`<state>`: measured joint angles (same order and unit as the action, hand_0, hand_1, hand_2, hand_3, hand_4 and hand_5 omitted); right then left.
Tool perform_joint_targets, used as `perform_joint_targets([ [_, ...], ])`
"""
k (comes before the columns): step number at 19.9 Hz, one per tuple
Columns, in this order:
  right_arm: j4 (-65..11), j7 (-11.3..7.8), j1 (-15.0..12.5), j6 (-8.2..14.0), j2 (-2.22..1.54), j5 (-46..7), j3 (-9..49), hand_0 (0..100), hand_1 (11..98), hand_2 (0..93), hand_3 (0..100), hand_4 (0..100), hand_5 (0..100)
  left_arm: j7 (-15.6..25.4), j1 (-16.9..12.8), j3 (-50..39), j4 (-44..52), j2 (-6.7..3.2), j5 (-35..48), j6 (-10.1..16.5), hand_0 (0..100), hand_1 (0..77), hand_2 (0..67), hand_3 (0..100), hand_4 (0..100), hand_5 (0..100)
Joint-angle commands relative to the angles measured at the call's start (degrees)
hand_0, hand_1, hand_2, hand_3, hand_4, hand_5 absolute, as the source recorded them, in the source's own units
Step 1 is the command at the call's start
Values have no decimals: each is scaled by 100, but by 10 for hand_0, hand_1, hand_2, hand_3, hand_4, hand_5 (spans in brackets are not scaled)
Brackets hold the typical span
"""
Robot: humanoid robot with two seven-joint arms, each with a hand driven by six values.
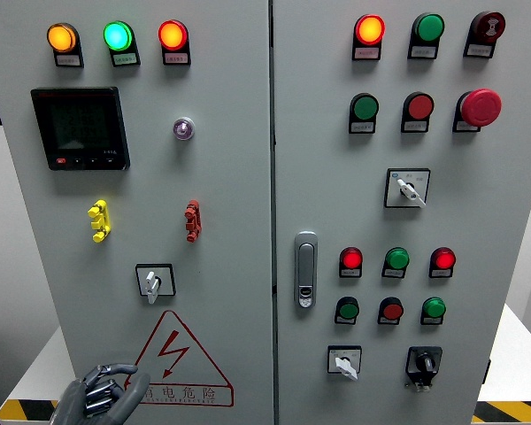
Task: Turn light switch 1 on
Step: 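Raise the left hand toward the white rotary switch on the left door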
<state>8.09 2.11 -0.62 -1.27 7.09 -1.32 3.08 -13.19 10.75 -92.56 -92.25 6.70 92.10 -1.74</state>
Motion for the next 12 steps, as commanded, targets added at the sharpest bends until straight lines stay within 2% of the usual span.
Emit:
perform_joint_targets([
  [1,0,0,0,-5,3,0,8,0,198,0,197,194,105,-201,199,80,-39,7,-8,-141,0,523,399,879,1000,977],
  [3,0,0,0,4,3,0,-1,0,198,0,197,194,105,-315,287,168,-56,15,-52,-326,0,518,400,880,1000,975],
  [5,0,0,0,4,-5,0,-1,0,197,0,197,194,105,-614,305,211,-178,24,-201,-379,0,513,402,881,1000,975],
  [7,0,0,0,4,3,0,-1,0,198,0,197,194,105,-869,314,264,-293,24,-412,-510,0,508,403,886,1000,984],
  [8,0,0,0,-5,-5,0,8,0,199,0,197,194,105,-966,349,317,-311,24,-439,-598,0,506,403,887,1000,985],
  [10,0,0,0,-5,3,0,-1,0,200,0,197,194,105,-1185,541,414,-459,24,-439,-818,0,505,403,892,1000,988],
  [12,0,0,0,-5,3,0,8,0,200,0,197,194,105,-1396,621,475,-601,24,-439,-880,0,507,407,897,1000,997],
])
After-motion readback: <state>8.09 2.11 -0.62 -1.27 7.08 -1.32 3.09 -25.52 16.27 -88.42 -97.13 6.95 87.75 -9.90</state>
